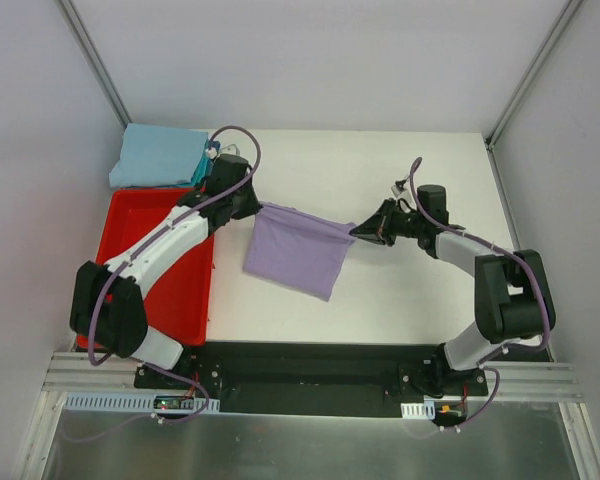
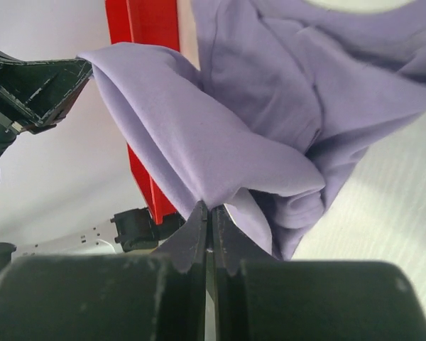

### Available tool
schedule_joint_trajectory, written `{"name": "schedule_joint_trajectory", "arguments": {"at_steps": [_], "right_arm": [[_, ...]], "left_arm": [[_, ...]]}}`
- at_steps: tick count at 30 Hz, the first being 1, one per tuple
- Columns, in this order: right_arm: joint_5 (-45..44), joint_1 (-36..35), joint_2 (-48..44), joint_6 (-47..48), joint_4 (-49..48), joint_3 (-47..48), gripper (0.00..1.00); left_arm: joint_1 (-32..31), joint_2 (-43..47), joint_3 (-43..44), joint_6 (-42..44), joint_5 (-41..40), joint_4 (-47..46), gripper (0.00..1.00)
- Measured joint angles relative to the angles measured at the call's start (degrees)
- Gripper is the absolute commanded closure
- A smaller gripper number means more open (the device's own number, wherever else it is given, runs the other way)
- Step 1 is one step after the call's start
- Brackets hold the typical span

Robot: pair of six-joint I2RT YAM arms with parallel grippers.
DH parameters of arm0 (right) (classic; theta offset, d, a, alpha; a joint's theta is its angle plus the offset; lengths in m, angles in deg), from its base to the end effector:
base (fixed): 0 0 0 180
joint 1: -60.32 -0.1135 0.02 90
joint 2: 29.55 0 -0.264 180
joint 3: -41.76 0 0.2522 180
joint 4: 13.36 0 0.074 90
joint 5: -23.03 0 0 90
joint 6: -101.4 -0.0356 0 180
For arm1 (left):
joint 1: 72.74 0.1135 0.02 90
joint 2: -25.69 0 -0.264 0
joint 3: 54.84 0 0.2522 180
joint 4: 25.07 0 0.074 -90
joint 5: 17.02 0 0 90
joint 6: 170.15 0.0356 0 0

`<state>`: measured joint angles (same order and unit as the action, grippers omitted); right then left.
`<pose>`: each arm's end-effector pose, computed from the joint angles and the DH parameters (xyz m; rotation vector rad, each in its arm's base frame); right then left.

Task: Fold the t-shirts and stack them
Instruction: Fold the long partially folded tshirt into a neat square

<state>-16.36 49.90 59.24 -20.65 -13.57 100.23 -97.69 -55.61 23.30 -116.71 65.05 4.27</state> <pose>0.3055 0.0842 0.2017 -0.1673 2.1633 1.3594 0.2959 -0.1322 0.3019 -0.3014 2.1496 -0.4793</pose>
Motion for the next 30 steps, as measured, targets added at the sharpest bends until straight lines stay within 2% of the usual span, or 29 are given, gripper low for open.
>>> {"name": "schedule_joint_trajectory", "arguments": {"at_steps": [8, 15, 17, 18, 19, 22, 25, 26, 27, 29, 30], "right_arm": [[-0.2, 2.6, 11.2, -0.8, -2.3, 5.2, 1.0], [-1.3, 3.3, 17.2, -0.7, -3.1, 9.6, 0.99], [-2.0, 3.4, 18.9, -0.7, -3.5, 10.9, 0.94], [-2.4, 3.5, 19.8, -0.7, -3.5, 11.4, 0.87], [-2.6, 3.5, 20.5, -0.7, -3.5, 11.8, 0.85], [-3.2, 4.0, 22.4, -0.3, -2.4, 13.4, 0.69], [-4.7, 5.1, 23.1, 1.5, 0.9, 15.9, 0.53], [-5.4, 5.3, 23.0, 2.3, 2.1, 16.8, 0.47], [-6.8, 5.6, 22.7, 3.8, 4.2, 18.0, 0.35], [-9.5, 5.7, 21.0, 6.0, 7.2, 18.6, 0.11], [-11.0, 5.5, 19.6, 7.1, 9.2, 18.6, 0.04]], "left_arm": [[2.2, -15.1, 9.5, 1.0, 2.8, -0.3, 1.0], [4.4, -25.3, 16.5, 2.1, 6.1, -0.3, 1.0], [5.0, -27.4, 17.9, 2.4, 7.1, -0.3, 0.99], [5.4, -28.7, 18.7, 2.6, 7.9, -0.1, 0.91], [5.6, -29.9, 19.5, 2.7, 8.5, -0.2, 0.82], [6.2, -32.6, 21.5, 3.8, 9.4, -0.2, 0.65], [7.3, -33.9, 23.0, 4.9, 10.5, -0.2, 0.26], [7.5, -33.9, 23.4, 5.4, 10.8, -0.2, 0.11], [7.8, -33.9, 23.8, 5.8, 11.1, -0.2, 0.01], [8.2, -33.4, 24.2, 6.4, 12.0, -0.7, 0.01], [8.3, -33.0, 24.1, 6.3, 12.4, -0.7, 0.01]]}}
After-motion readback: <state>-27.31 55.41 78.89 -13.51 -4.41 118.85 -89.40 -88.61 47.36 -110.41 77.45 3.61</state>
